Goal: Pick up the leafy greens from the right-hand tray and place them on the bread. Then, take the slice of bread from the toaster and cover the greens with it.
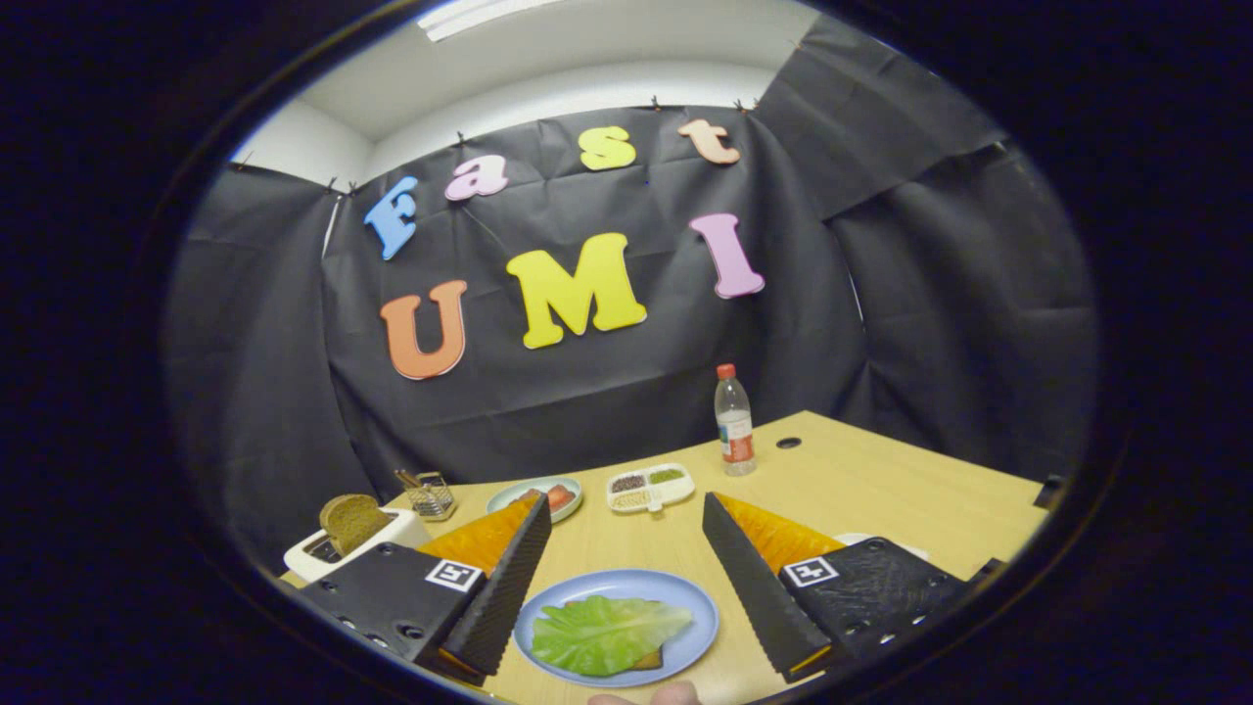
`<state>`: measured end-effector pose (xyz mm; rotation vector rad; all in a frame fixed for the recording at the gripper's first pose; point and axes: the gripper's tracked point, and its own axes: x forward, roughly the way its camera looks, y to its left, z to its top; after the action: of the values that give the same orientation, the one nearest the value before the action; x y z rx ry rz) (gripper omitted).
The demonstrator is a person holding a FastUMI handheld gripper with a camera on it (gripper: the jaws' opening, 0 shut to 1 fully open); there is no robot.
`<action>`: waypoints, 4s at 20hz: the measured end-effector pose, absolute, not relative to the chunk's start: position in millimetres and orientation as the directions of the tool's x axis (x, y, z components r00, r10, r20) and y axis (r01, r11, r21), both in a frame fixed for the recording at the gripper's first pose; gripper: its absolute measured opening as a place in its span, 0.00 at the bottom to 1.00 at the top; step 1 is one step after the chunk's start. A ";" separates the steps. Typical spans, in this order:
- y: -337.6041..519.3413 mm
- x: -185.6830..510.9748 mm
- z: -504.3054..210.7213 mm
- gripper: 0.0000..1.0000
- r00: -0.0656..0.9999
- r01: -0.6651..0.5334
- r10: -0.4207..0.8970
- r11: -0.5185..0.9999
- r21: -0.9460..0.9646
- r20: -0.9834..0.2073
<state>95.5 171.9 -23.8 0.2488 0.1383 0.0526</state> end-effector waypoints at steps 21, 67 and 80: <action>450.2 98.7 -64.0 0.93 0.911 -0.226 0.268 0.960 0.163 -0.314; 241.3 116.8 -142.4 0.08 0.923 0.014 0.174 0.875 0.484 -0.343; 187.3 111.2 -173.1 0.55 0.898 0.084 0.113 0.904 0.419 -0.426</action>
<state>111.2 187.3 -173.1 0.4456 0.4598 0.0156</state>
